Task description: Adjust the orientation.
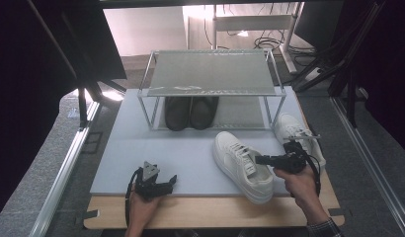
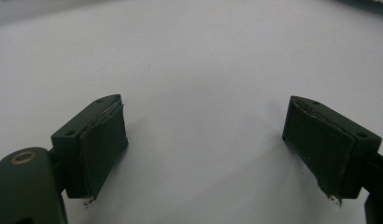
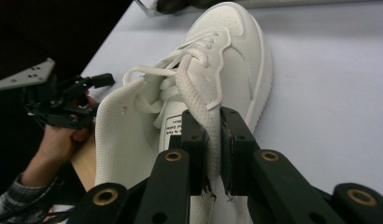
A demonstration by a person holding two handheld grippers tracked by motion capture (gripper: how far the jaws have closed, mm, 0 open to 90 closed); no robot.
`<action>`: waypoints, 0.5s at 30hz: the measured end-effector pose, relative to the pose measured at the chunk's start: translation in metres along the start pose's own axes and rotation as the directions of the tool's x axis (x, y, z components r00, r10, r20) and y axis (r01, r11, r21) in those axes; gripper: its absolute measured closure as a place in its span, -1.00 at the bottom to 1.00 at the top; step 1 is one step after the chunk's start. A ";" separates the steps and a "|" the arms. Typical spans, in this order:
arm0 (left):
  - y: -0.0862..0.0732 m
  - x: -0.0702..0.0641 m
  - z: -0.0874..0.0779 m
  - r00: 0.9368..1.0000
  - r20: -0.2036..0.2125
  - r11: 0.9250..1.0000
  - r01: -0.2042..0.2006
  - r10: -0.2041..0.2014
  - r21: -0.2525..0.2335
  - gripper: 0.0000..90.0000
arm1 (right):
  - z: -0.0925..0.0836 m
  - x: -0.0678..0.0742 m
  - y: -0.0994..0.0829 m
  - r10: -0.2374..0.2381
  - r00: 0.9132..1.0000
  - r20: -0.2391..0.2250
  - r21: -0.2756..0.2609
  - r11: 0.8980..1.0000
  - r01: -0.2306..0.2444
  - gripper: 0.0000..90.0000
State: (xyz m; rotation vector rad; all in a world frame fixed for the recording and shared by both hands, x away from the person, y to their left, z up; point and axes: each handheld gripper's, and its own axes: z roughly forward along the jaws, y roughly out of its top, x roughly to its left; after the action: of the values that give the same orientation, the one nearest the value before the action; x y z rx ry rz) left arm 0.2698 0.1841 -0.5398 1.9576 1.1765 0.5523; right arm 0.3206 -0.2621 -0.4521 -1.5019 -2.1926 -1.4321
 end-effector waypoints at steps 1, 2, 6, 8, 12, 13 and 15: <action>0.000 0.000 0.000 1.000 0.000 1.000 0.000 0.000 0.000 -0.71 | 0.000 0.001 0.001 0.004 1.000 -0.007 -0.004 1.000 -0.004 0.80; 0.000 0.000 0.000 1.000 -0.001 1.000 0.000 0.000 0.001 -0.71 | 0.000 0.001 0.002 0.007 1.000 -0.017 -0.009 1.000 -0.007 0.80; 0.000 0.000 0.000 1.000 0.000 1.000 0.001 -0.001 0.000 -0.71 | 0.000 0.003 0.006 0.023 0.998 -0.055 -0.015 1.000 -0.024 0.80; 0.000 0.000 0.000 1.000 0.000 1.000 0.000 0.000 0.000 -0.71 | 0.001 0.003 0.008 0.031 0.997 -0.074 -0.021 0.999 -0.033 0.80; 0.000 0.000 0.000 1.000 -0.001 1.000 0.000 0.000 0.001 -0.71 | 0.003 0.004 0.011 0.036 0.994 -0.105 -0.038 0.998 -0.040 0.80; 0.000 0.000 0.000 1.000 -0.001 1.000 0.000 0.000 0.001 -0.71 | 0.004 0.004 0.012 0.041 0.992 -0.115 -0.041 0.998 -0.046 0.80; 0.000 0.000 0.000 1.000 0.000 1.000 0.001 -0.001 -0.001 -0.71 | 0.006 0.003 0.014 0.050 0.990 -0.133 -0.047 0.997 -0.057 0.80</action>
State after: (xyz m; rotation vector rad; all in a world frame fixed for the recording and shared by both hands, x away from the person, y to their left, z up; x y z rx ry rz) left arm 0.2698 0.1840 -0.5399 1.9563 1.1771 0.5524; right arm 0.3316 -0.2549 -0.4448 -1.4255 -2.0396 -1.5337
